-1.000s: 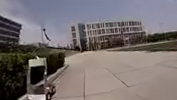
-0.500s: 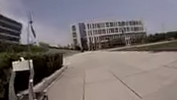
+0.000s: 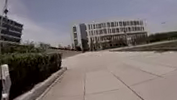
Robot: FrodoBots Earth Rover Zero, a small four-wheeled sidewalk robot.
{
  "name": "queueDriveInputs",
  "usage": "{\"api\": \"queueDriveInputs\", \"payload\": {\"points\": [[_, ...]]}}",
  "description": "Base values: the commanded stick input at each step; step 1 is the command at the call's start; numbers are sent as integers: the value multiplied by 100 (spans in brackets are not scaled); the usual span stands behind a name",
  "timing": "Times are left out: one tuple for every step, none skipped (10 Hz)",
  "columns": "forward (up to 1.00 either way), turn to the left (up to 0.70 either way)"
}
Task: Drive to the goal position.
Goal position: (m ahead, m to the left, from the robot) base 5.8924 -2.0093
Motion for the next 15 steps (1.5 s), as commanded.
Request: {"api": "queueDriveInputs", "payload": {"points": [[70,0],[70,0],[70,27],[70,21],[70,11],[70,0],[70,0],[70,0],[70,0],[70,0],[70,0],[70,0],[70,0],[70,0],[70,4]]}}
